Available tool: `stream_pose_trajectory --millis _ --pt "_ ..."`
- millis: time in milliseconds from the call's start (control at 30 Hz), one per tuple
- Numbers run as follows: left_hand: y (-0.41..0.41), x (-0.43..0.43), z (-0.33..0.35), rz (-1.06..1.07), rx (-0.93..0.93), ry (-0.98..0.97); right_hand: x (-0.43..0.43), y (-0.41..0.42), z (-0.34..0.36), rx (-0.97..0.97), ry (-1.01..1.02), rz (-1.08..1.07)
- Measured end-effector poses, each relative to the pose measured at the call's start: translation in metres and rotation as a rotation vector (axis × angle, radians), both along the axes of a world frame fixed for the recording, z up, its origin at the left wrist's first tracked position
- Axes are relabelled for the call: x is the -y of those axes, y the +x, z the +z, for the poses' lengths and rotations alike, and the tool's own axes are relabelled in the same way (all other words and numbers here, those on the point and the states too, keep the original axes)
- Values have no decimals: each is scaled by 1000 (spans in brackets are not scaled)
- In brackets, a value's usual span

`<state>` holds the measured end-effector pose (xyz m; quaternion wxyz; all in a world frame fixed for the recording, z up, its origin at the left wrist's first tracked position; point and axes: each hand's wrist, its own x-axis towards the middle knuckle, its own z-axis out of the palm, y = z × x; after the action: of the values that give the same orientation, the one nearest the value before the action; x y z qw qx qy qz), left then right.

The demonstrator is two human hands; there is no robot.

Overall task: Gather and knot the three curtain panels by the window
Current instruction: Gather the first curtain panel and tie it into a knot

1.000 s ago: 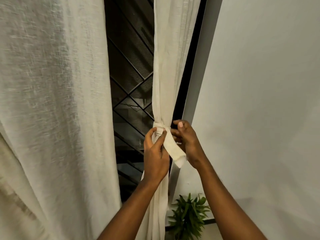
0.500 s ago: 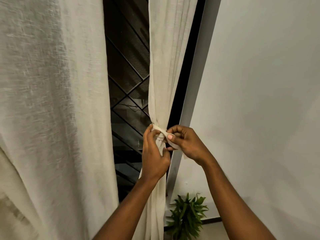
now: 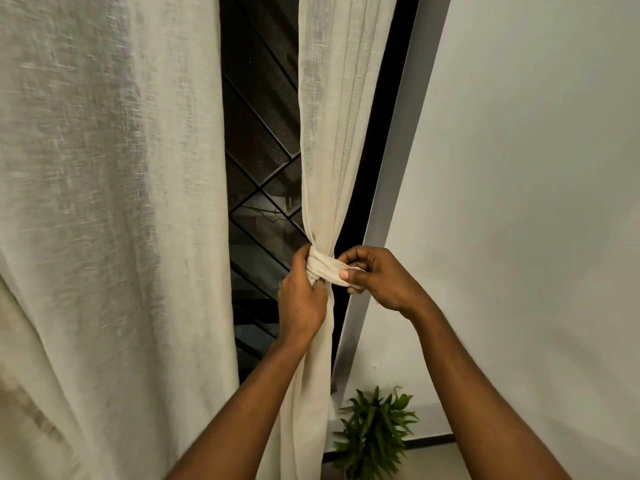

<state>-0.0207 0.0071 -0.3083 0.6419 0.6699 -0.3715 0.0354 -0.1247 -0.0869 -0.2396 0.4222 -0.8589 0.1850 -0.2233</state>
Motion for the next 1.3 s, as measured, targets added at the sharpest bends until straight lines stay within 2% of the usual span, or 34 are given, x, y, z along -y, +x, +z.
stream_pose_trajectory --millis 100,267,333,433,533,767,967,1200,1300 --pt "4 3 -2 0 -5 9 5 5 -7 8 -143 -128" --pt "1 8 -2 -28 26 -6 5 18 -13 199 -601 -471" --pt "-1 9 -3 -31 44 -13 -3 24 -12 262 -669 -532" --pt "-2 11 -5 -13 55 -1 -15 29 -15 329 -601 -455" --pt "-2 11 -6 -4 54 22 -21 31 -21 442 -412 -311" --pt "-1 11 -10 26 64 78 -20 30 -37 403 -74 -132" --pt "-6 17 -13 48 90 90 -15 25 -23 432 -82 -124" --pt "-7 22 -13 11 74 81 -17 29 -45 515 26 -123" --pt "-3 22 -12 25 81 96 -12 31 -42 477 -5 -142"
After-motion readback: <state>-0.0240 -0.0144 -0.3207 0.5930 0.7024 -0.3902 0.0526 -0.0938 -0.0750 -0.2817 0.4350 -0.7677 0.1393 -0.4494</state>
